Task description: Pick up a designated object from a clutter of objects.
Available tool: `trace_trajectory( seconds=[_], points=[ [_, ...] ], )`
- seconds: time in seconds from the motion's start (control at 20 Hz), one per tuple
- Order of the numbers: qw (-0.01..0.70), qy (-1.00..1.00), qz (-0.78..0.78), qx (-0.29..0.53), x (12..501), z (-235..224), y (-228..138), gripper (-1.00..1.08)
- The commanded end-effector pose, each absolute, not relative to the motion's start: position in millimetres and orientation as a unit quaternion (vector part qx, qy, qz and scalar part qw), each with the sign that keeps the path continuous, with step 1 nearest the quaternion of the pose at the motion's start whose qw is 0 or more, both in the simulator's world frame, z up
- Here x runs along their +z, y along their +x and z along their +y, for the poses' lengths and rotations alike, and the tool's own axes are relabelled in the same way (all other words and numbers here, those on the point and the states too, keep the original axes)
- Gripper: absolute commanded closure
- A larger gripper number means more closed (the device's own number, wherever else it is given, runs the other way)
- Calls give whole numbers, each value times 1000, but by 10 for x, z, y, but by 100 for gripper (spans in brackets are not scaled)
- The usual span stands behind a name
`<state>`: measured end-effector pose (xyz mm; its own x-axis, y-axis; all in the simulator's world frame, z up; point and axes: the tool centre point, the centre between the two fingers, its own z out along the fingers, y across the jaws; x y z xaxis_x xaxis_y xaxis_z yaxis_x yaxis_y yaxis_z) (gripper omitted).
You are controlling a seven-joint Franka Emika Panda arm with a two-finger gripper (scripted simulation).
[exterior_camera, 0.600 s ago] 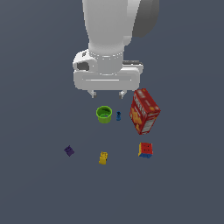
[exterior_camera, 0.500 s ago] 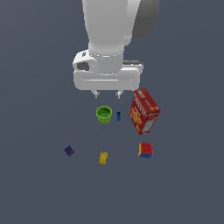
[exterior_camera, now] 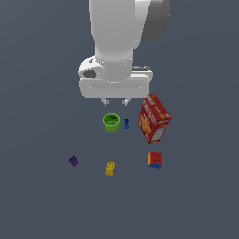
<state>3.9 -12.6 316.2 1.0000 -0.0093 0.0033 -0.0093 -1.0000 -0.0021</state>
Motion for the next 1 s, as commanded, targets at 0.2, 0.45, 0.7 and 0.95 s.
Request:
trace_trajectory(
  seconds=[0.2, 0.45, 0.7, 0.95],
  points=[
    [-13, -1000, -20, 13, 2996, -118, -27, -20],
    [-38, -996, -67, 39, 2711, -107, -154, -20],
    [-71, -984, -141, 79, 2303, -92, -371, -20],
    [-106, -956, -241, 132, 1818, -77, -689, -20]
  ],
)
